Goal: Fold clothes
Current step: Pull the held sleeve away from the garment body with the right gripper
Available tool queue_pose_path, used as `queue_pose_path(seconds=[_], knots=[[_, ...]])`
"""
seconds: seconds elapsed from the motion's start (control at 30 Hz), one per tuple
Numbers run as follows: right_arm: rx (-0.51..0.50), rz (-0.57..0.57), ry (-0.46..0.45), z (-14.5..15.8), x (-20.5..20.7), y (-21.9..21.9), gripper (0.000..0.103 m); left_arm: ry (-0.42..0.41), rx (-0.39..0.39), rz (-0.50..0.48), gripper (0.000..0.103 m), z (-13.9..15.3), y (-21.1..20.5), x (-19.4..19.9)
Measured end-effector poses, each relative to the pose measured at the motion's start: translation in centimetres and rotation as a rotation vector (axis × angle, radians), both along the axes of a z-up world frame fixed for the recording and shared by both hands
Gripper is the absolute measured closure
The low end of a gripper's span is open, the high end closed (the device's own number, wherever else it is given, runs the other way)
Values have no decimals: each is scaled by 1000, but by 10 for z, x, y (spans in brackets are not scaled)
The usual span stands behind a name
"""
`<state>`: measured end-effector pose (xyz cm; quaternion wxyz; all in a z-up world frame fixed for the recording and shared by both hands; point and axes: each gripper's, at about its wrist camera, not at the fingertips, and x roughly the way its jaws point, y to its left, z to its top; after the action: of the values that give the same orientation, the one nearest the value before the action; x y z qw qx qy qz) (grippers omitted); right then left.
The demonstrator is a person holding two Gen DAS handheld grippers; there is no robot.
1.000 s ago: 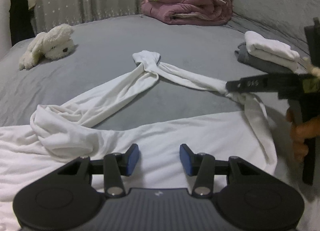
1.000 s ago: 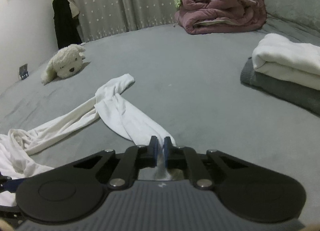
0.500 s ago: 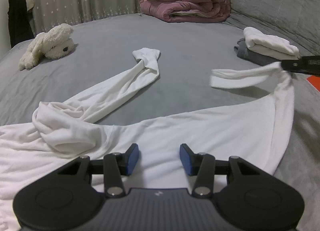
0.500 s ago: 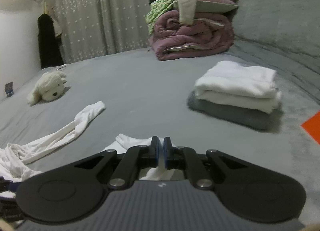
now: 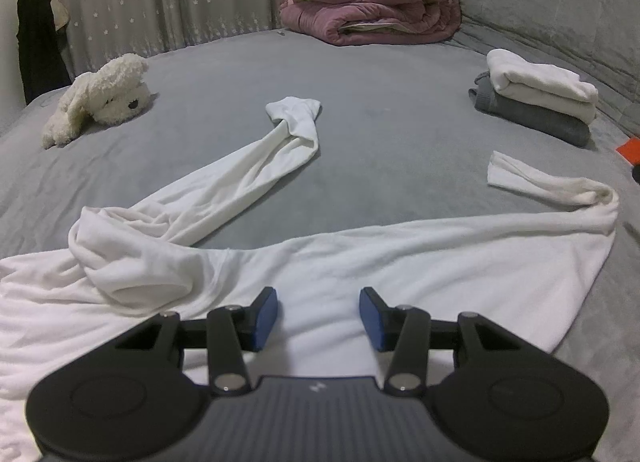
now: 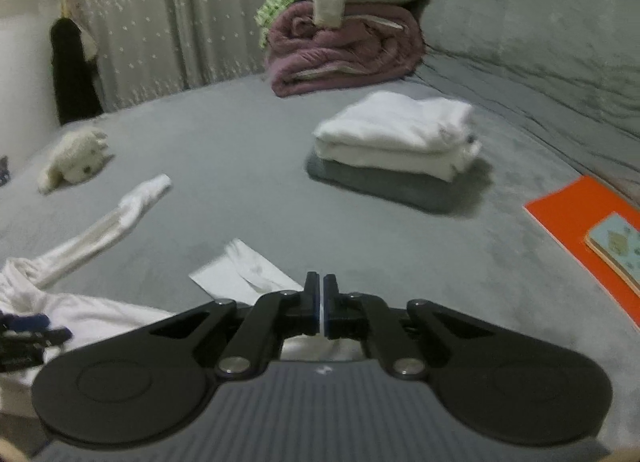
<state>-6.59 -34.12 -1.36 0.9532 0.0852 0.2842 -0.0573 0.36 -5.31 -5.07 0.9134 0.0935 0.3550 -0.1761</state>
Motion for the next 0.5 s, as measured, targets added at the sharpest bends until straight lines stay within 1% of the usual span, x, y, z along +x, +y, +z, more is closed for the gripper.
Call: queue_pose_path(seconds=[0.13,0.23,0.27,0.33,0.47,0.5], knots=[[16,7,22,-4,-3,-5,102,-1,2,4,56,0,-1,0],[29,13,39,-7,-5,-8,97,0,1,17,56,1,-2,-1],[33,15,45,-8,-5,-10,89,-1,2,20,56,1,-3,-1],[41,19,55,-10,-6,-12,88,-5,-2,19,56,3,-4,-2],[46,57,50,-11,7,-4,87,-3,-24,8,56,6,-7,-2],[47,64,49,-12,10,-1,84,-3,-30,5,56,7,-8,-1]])
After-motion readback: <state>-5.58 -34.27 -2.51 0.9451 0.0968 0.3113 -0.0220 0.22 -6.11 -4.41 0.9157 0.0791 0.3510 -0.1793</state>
